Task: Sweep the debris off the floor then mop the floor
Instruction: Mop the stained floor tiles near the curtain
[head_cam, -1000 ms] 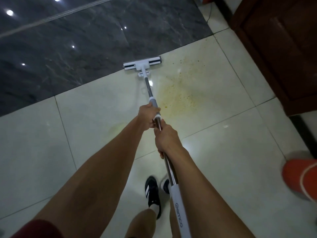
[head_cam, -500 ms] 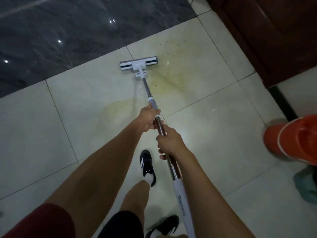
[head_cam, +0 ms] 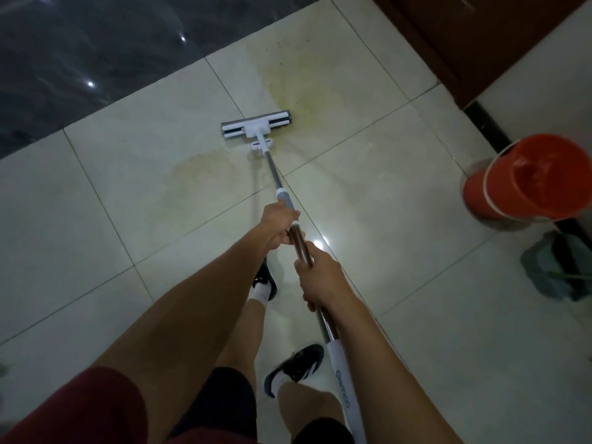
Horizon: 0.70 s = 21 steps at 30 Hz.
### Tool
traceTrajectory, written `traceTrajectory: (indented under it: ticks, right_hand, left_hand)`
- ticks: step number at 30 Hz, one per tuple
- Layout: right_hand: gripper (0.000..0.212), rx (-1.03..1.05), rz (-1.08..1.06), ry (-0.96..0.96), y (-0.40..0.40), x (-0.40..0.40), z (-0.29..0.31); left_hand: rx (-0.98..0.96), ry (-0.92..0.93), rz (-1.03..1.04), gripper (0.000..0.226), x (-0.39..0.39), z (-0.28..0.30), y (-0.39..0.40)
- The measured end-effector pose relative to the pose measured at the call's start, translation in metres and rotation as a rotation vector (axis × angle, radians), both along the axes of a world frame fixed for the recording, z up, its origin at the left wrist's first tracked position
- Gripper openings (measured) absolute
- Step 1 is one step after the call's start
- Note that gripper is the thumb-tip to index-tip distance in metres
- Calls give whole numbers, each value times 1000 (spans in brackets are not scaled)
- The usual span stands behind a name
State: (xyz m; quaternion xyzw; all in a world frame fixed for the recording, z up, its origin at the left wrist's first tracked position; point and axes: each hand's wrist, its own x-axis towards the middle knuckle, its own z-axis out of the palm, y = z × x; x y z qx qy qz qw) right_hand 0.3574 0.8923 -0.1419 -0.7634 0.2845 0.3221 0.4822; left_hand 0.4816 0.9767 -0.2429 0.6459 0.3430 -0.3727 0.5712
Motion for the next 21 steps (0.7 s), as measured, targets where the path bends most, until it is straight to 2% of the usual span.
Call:
traceTrajectory:
  ticks: [4,9,12,16,21]
  right_hand:
    - [36,109,-128,14,-14,-27,12]
    - [25,-84,-15,-78,0,-13,-4]
    - [24,-94,-16,-75,6,7,-7]
    - [31,-106,-47,-74,8,55,-6]
    - [36,-80,-110,-79,14,161,-15]
  left_hand:
    - [7,11,-18,28,-18,1,-10]
    - [26,-3,-38,32,-1,-1,-5]
    - [28,13,-32,28,19,-3,2]
    - [11,13,-11,17,64,-4,4]
    - [20,-22,-16,27,167,-3,8]
